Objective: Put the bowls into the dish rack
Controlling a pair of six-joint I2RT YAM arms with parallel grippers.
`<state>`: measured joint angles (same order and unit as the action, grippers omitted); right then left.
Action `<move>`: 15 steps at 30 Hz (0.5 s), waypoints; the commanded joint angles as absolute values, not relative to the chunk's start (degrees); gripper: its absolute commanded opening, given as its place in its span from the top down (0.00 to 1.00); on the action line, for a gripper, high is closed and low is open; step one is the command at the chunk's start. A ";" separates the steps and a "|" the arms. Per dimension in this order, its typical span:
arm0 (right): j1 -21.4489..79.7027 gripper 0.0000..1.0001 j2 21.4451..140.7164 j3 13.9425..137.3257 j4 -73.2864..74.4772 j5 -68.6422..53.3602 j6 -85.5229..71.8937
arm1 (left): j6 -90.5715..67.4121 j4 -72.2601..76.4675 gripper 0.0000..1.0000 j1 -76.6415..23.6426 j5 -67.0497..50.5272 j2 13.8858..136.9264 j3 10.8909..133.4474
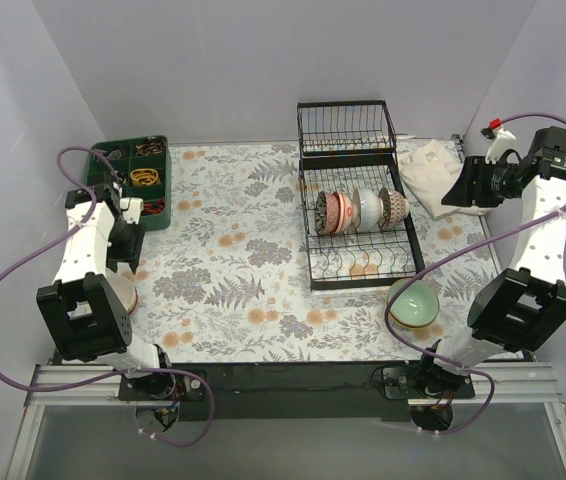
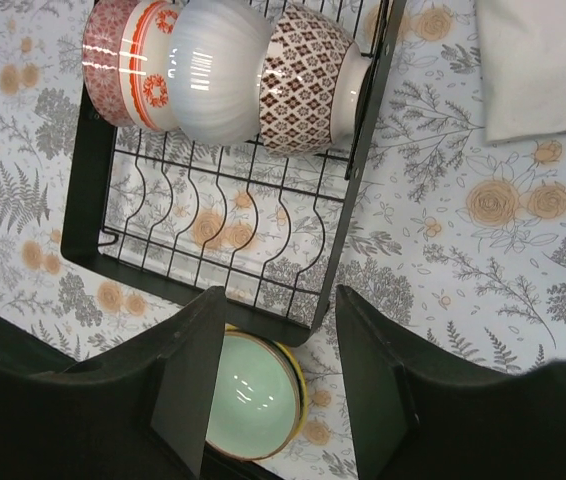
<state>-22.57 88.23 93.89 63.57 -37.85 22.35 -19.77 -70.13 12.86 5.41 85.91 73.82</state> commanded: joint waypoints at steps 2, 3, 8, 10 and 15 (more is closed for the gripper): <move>-22.59 0.43 90.70 100.27 63.72 -40.69 20.48 | -17.84 -73.21 0.55 14.06 6.07 84.64 72.78; -22.50 0.43 91.05 100.63 63.63 -40.52 20.30 | -18.36 -73.21 0.55 14.06 5.98 84.38 71.99; -22.50 0.43 91.32 100.64 63.63 -39.55 20.21 | -19.16 -73.56 0.57 14.06 4.13 83.76 68.73; -22.50 0.43 91.32 99.67 63.28 -39.38 20.13 | -19.34 -73.30 0.57 14.06 4.04 83.76 67.77; -22.50 0.43 91.93 99.40 62.93 -38.58 19.95 | -19.25 -71.28 0.59 14.06 5.54 83.41 63.90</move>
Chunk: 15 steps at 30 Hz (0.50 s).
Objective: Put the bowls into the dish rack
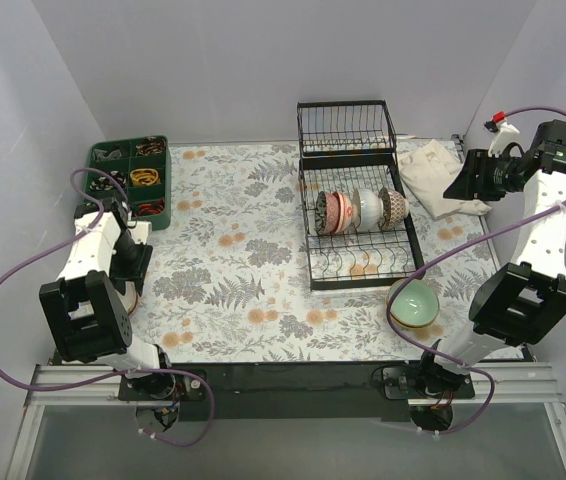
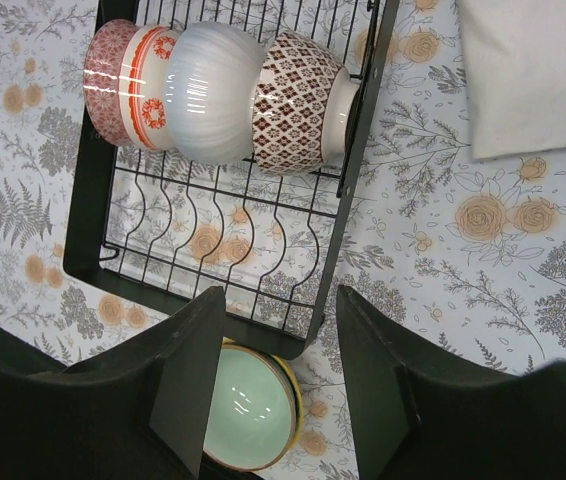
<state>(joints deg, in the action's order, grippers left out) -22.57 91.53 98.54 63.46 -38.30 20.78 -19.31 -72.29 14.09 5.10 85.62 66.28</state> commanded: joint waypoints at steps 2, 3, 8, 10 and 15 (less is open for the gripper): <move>-22.59 0.43 92.20 99.75 62.93 -38.41 19.86 | -19.77 -70.40 0.59 14.06 5.45 83.76 63.28; -22.50 0.43 92.28 99.84 62.93 -38.32 19.86 | -19.95 -70.23 0.59 13.98 5.54 84.02 62.85; -22.41 0.43 92.29 99.41 62.75 -37.97 19.78 | -20.83 -68.56 0.70 13.98 4.84 84.29 62.67; -22.41 0.43 92.20 98.97 62.49 -37.97 19.69 | -21.44 -68.20 0.71 14.06 4.92 84.29 62.58; -22.41 0.43 92.37 99.14 61.96 -38.14 19.42 | -21.80 -66.80 0.74 14.06 5.27 83.41 60.82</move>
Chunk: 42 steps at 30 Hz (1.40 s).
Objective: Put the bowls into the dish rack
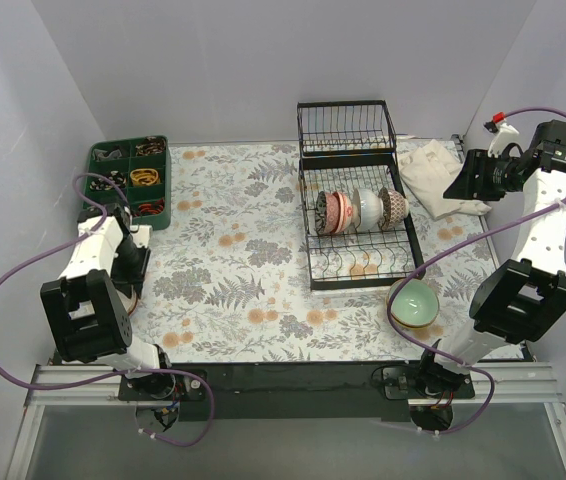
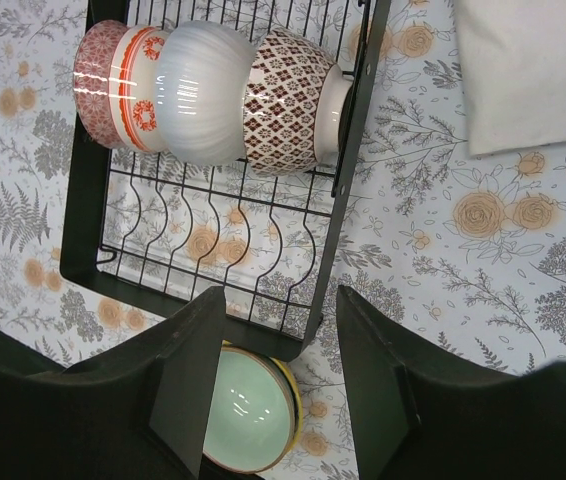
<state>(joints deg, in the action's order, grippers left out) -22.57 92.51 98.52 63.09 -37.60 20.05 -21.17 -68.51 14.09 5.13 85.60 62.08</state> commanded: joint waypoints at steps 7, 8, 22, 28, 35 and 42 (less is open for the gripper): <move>-22.41 0.43 92.90 99.84 61.96 -38.50 19.34 | -22.06 -65.65 0.83 13.98 5.63 82.18 59.15; -22.41 0.43 92.90 99.84 62.05 -38.58 19.34 | -22.06 -65.65 0.85 14.06 5.28 81.92 59.15; -22.32 0.43 91.94 99.93 61.61 -38.06 18.81 | -18.55 -71.00 1.00 13.89 7.91 76.90 71.08; -22.24 0.43 90.62 98.44 61.52 -36.30 19.16 | -17.31 -78.57 1.00 13.97 6.60 82.96 90.57; -22.50 0.43 88.42 97.73 61.00 -28.40 19.42 | -20.47 -78.76 1.00 1.43 -11.47 93.59 110.44; -25.93 0.42 82.45 96.24 62.22 -20.49 17.23 | -25.74 -69.80 1.00 -15.00 -43.66 102.29 123.56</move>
<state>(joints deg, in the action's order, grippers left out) -24.16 87.48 96.84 62.35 -25.98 18.65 -21.54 -74.24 -8.58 -20.23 102.00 116.27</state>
